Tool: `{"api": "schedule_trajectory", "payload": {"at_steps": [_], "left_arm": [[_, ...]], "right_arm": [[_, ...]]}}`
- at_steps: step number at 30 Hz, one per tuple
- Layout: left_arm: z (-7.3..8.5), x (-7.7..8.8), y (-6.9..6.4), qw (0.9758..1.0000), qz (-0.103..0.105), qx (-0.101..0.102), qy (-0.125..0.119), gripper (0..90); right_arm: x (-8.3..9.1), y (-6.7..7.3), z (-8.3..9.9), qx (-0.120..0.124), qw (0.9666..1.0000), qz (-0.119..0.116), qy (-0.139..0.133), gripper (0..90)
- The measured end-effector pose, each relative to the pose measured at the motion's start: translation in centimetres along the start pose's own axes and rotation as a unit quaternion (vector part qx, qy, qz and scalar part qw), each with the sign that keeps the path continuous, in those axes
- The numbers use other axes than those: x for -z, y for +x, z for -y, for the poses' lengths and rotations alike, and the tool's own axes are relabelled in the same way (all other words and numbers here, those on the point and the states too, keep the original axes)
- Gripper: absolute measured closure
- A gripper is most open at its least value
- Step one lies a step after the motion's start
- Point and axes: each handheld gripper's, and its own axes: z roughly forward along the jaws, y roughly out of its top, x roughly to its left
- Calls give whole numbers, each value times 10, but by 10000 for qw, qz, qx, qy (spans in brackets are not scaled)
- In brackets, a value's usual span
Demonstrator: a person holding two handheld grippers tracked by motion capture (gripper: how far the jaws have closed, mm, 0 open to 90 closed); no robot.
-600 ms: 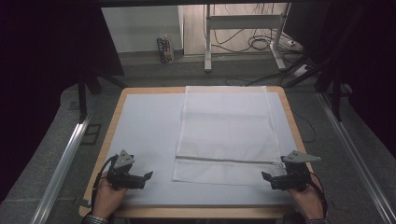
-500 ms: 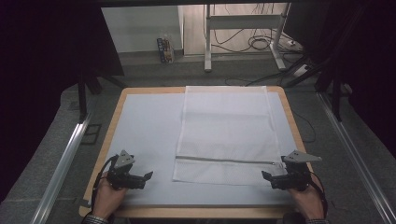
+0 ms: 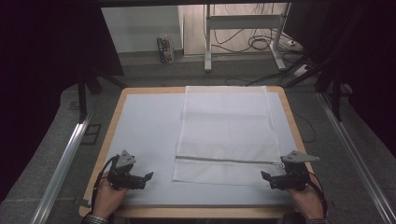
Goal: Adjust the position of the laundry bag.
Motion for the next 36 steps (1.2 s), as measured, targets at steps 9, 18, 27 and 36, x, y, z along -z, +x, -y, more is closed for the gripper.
{"api": "schedule_trajectory", "payload": {"at_steps": [9,18,27,36], "left_arm": [[-4,-5,-4,9997,-81,-104,206,27],[-17,-16,-13,9993,-132,-258,256,25],[-35,-25,-12,9998,28,-211,-3,157],[-54,-45,-5,9992,376,-156,28,316]], "right_arm": [[-1,-2,-1,-8,10000,51,28,3],[-3,-9,-5,-168,9994,289,-53,3],[-8,-14,-10,-168,9986,438,-226,3],[-17,-19,-18,-292,9978,573,-157,39]]}}
